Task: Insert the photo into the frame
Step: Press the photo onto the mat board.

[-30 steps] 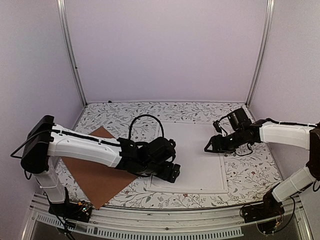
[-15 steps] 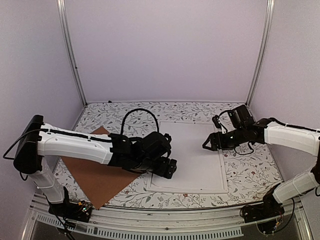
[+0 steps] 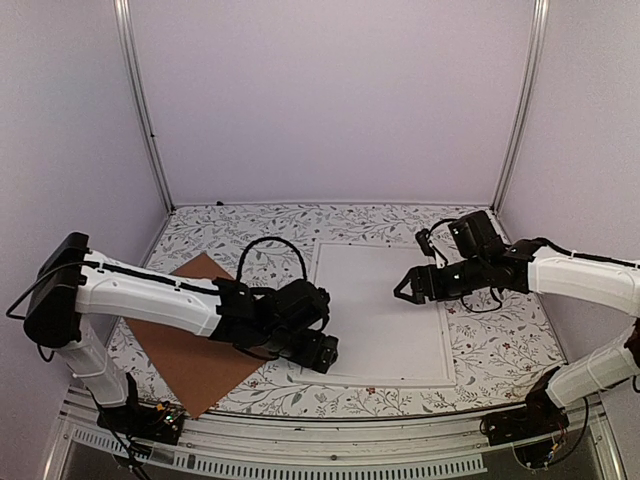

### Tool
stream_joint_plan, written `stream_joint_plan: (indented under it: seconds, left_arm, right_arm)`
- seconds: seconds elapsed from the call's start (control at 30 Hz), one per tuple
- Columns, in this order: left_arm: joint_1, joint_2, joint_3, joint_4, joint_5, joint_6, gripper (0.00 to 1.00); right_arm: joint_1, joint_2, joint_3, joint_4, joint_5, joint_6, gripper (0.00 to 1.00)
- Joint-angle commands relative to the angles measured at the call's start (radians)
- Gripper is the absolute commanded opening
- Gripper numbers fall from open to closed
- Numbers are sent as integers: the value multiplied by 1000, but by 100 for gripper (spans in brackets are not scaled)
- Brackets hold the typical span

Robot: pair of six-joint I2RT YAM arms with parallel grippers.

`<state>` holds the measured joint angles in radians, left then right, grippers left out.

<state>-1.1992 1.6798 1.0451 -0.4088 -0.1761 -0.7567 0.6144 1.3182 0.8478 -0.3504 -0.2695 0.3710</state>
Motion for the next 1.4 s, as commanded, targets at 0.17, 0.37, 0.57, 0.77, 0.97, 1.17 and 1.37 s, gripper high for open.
stream_joint_plan:
  seconds: [0.17, 0.37, 0.57, 0.77, 0.97, 1.17, 1.37]
  left_arm:
    - [9, 73, 54, 23, 53, 4, 86]
    - [3, 72, 59, 28, 41, -3, 86]
    - [-19, 79, 77, 8, 5, -5, 86]
    - [-37, 112, 95, -3, -3, 6, 86]
    - [-38, 143, 102, -9, -1, 8, 86]
    - [-38, 186, 99, -9, 11, 1, 86]
    - [-44, 199, 83, 5, 21, -11, 86]
  right_arm:
    - [8, 41, 0, 30, 0, 15, 83]
    - [8, 49, -18, 43, -7, 25, 84]
    - [8, 54, -21, 43, -5, 26, 84]
    - [8, 60, -24, 42, 5, 22, 84]
    - [9, 67, -26, 40, 7, 23, 84]
    - [8, 67, -28, 40, 10, 22, 84]
    - [8, 68, -37, 45, 10, 25, 84]
